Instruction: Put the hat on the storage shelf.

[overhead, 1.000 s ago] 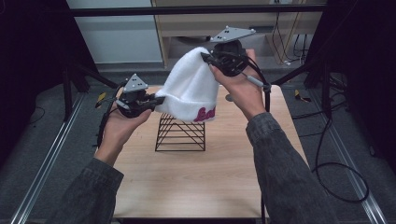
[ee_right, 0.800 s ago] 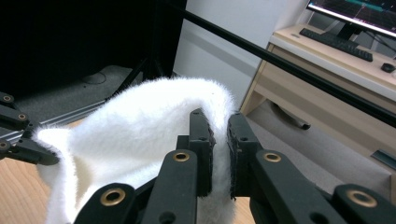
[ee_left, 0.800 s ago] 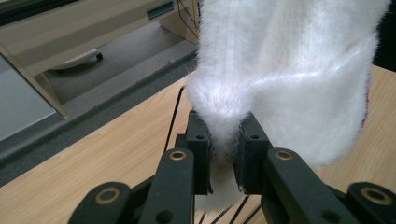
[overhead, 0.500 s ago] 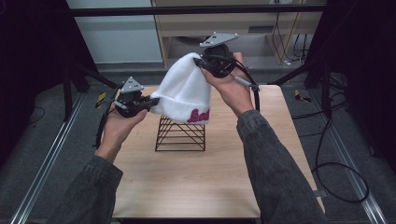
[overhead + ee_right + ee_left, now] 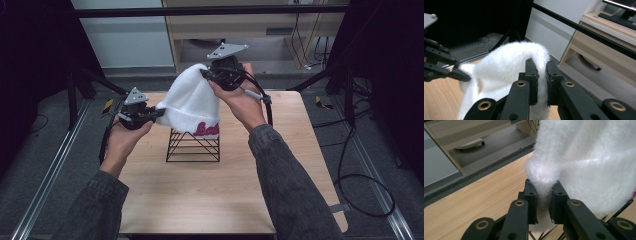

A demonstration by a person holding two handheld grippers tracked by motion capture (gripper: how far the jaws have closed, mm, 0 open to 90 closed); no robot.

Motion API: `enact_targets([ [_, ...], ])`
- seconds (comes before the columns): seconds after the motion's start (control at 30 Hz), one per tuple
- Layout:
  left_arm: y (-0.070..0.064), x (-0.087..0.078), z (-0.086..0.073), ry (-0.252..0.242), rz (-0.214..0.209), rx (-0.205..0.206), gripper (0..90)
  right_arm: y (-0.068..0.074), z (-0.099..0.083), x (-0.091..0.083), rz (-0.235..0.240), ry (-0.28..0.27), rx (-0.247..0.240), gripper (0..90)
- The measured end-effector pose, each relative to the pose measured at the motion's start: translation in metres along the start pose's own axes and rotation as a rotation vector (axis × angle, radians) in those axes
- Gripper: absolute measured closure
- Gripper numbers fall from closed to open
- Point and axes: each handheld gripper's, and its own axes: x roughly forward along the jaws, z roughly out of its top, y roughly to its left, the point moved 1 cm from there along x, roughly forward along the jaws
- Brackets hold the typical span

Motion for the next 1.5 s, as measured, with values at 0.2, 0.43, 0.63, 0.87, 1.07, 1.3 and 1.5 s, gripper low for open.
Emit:
enact_targets([
  [0.2, 0.003, 0.002, -0.01, 0.005, -0.001, -0.002, 78.4, 0.008, -0.003, 0.0, 0.016, 0.008, -0.022, 83.1],
  [0.43, 0.003, 0.003, -0.016, 0.011, 0.0, 0.0, 78.3, 0.008, -0.008, 0.008, 0.015, 0.028, -0.022, 83.0],
  [0.63, -0.001, -0.002, -0.027, 0.013, -0.012, 0.008, 78.2, 0.014, -0.014, 0.006, 0.039, 0.036, -0.029, 82.9],
  [0.87, -0.008, -0.006, -0.037, 0.013, -0.034, 0.028, 77.8, 0.023, -0.019, -0.002, 0.058, 0.052, -0.049, 82.8],
  [1.07, -0.012, -0.003, -0.045, 0.028, -0.042, 0.04, 77.5, 0.03, -0.023, -0.007, 0.083, 0.071, -0.067, 82.6],
  [1.3, -0.014, 0.001, -0.054, 0.043, -0.061, 0.04, 77.3, 0.034, -0.029, -0.009, 0.109, 0.086, -0.061, 82.3],
  [1.5, -0.016, 0.0, -0.057, 0.041, -0.066, 0.045, 77.4, 0.036, -0.032, -0.011, 0.115, 0.102, -0.07, 82.2],
])
